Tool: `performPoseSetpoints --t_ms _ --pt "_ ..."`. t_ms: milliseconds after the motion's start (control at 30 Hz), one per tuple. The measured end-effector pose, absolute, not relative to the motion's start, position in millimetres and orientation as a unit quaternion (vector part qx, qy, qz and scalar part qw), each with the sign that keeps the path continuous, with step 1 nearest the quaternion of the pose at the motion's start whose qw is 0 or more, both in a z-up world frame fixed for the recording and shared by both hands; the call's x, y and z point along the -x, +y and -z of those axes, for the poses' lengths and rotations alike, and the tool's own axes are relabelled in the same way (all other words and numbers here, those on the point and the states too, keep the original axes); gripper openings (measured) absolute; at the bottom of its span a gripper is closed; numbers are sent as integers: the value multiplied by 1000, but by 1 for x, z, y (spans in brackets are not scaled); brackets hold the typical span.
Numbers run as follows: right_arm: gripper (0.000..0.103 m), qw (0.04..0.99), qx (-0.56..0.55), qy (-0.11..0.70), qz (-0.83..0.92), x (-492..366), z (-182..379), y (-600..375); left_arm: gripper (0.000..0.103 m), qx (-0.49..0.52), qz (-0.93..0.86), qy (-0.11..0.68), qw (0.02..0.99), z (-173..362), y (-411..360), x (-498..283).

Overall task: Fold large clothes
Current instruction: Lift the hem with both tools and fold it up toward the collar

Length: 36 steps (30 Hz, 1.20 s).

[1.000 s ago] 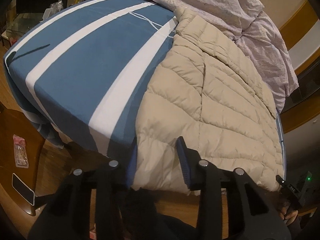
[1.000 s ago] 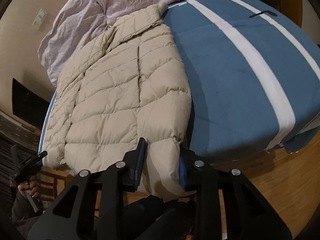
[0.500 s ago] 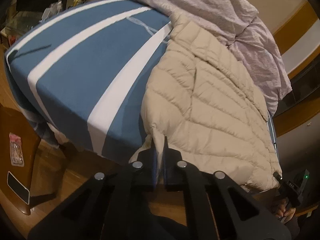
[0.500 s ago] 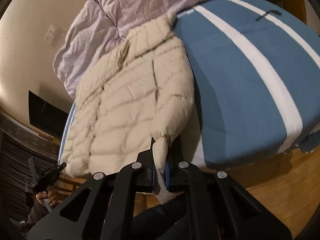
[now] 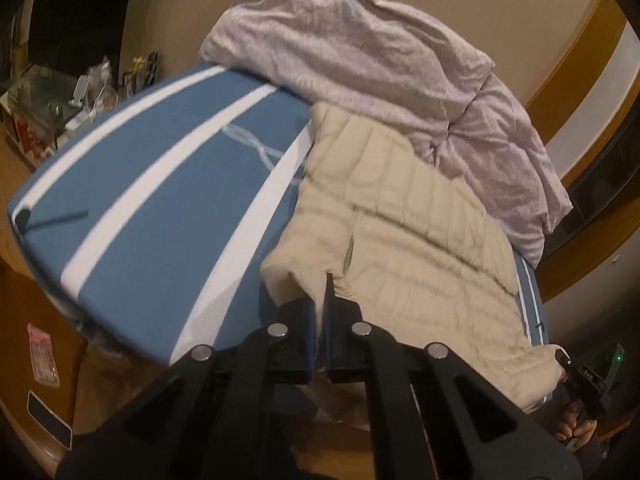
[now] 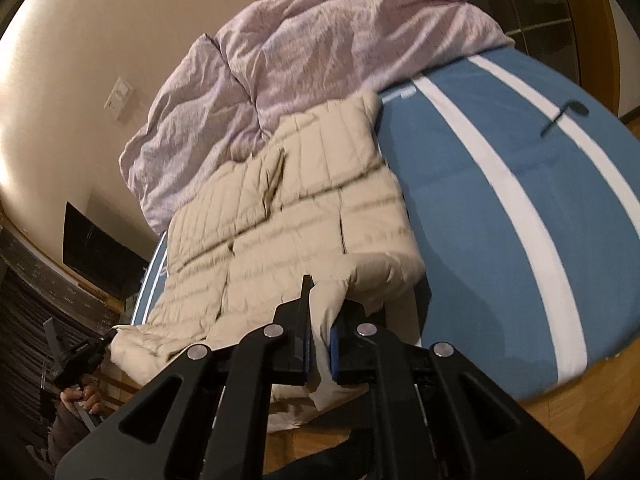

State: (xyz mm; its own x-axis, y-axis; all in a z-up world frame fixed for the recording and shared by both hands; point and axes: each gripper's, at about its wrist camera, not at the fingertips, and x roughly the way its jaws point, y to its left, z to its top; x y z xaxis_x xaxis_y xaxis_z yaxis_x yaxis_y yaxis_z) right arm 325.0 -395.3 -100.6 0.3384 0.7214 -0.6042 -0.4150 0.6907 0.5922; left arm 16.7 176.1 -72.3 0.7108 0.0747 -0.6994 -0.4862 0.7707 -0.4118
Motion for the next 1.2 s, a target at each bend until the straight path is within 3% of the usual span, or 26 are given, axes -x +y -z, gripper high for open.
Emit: performPoseSetpoints --t_ms 500,1200 --pt "6 818 -174 424 -346 -393 69 -358 3 279 -156 315 894 32 211 -108" --pt "7 841 -179 412 -301 -481 58 -297 3 270 -147 331 892 38 264 -234"
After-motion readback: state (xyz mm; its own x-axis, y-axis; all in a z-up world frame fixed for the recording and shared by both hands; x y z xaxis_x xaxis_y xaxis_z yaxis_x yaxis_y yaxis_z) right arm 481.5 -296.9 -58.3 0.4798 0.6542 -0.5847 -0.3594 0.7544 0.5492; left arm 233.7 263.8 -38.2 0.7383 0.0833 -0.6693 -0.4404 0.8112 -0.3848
